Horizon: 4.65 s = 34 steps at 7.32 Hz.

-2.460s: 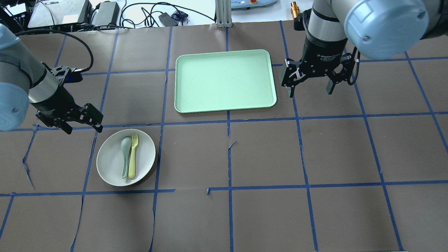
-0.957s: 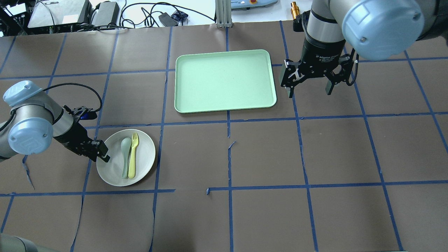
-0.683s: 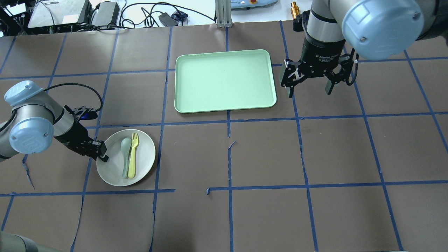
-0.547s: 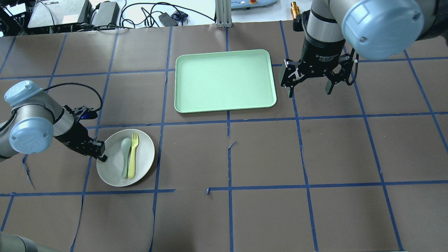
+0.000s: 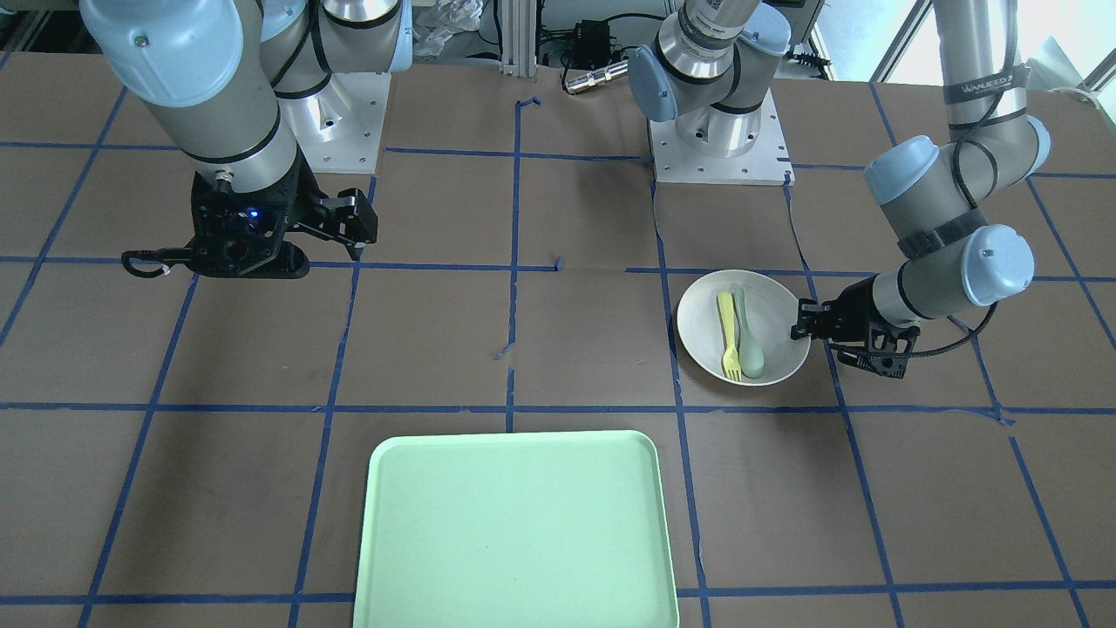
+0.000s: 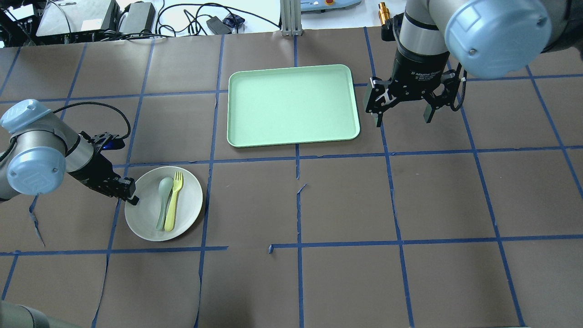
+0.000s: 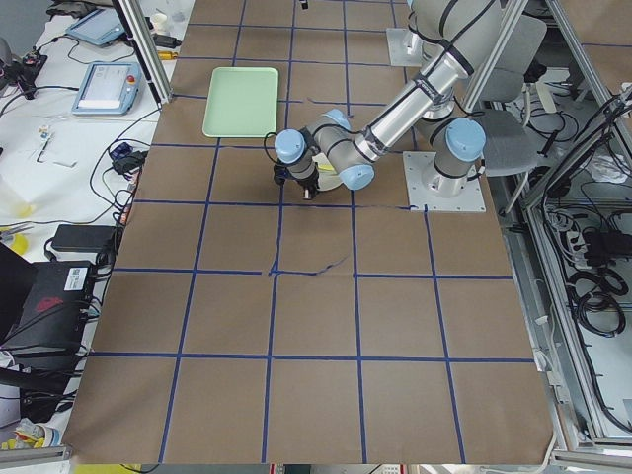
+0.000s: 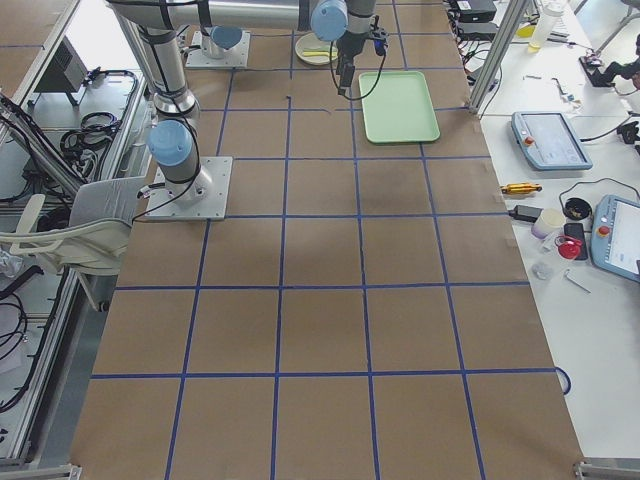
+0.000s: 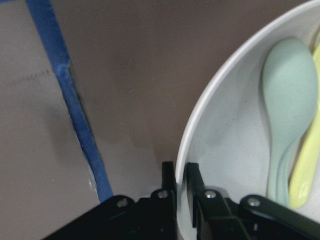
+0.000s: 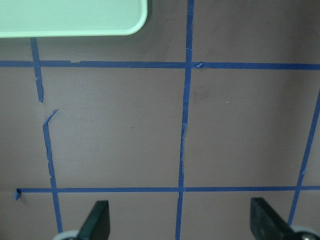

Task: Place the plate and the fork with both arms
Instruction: 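Grip the white plate rim with the left gripper and lift, then carry the plate onto the mint-green tray and lower it with left gripper, then open the left gripper and raise it away from the tray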

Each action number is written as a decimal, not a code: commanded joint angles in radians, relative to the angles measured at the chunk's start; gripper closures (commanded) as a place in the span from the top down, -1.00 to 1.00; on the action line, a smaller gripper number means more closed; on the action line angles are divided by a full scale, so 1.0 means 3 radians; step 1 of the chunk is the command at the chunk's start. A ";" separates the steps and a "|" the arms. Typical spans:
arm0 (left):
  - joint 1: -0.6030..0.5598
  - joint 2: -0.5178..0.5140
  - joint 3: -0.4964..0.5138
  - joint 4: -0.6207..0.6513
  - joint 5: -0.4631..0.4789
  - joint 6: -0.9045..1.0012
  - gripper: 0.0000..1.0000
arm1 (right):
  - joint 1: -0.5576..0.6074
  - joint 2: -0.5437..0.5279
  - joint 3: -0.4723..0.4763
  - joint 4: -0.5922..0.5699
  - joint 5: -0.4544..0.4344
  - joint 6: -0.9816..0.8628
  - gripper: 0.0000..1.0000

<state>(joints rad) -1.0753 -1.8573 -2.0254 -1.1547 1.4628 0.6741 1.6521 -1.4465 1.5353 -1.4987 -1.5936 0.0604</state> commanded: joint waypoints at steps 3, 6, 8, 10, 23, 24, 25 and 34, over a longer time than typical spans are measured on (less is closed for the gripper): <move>0.0265 -0.0011 0.0257 -0.0558 -0.0452 0.0069 -1.00 | -0.0015 0.0000 -0.0004 -0.0005 -0.0001 -0.0017 1.00; 0.0236 -0.0062 0.0496 -0.0681 -0.0693 -0.0230 -1.00 | -0.0020 0.0000 -0.0004 0.0005 -0.0072 -0.0043 1.00; -0.0298 -0.0154 0.0813 -0.0630 -0.0933 -0.0761 -1.00 | -0.0020 0.0000 -0.0004 0.0000 -0.0078 -0.0048 1.00; -0.0923 -0.0414 0.1354 -0.0610 -0.1177 -0.1513 -1.00 | -0.0020 0.0000 -0.0004 -0.0010 -0.0072 -0.0048 1.00; -0.1733 -0.1596 0.2159 0.0515 -0.1450 -0.1781 0.80 | -0.0020 0.0046 0.0031 -0.0071 -0.0062 -0.0048 1.00; -0.1738 -0.1546 0.2180 0.0520 -0.1450 -0.1847 1.00 | -0.0025 0.0046 0.0031 -0.0127 -0.0077 -0.0058 1.00; -0.1744 -0.1398 0.2195 0.0490 -0.1293 -0.1934 1.00 | -0.0026 0.0076 -0.0004 -0.0133 -0.0250 -0.0144 1.00; -0.1396 -0.0089 0.1977 -0.1612 0.0171 -0.1746 1.00 | 0.0265 0.1189 -0.0488 -0.1564 0.0275 0.0054 0.74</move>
<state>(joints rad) -1.5091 -1.9186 -1.4019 -1.6179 1.5057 0.1391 1.7016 -1.1701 1.4541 -1.9455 -1.5131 0.0611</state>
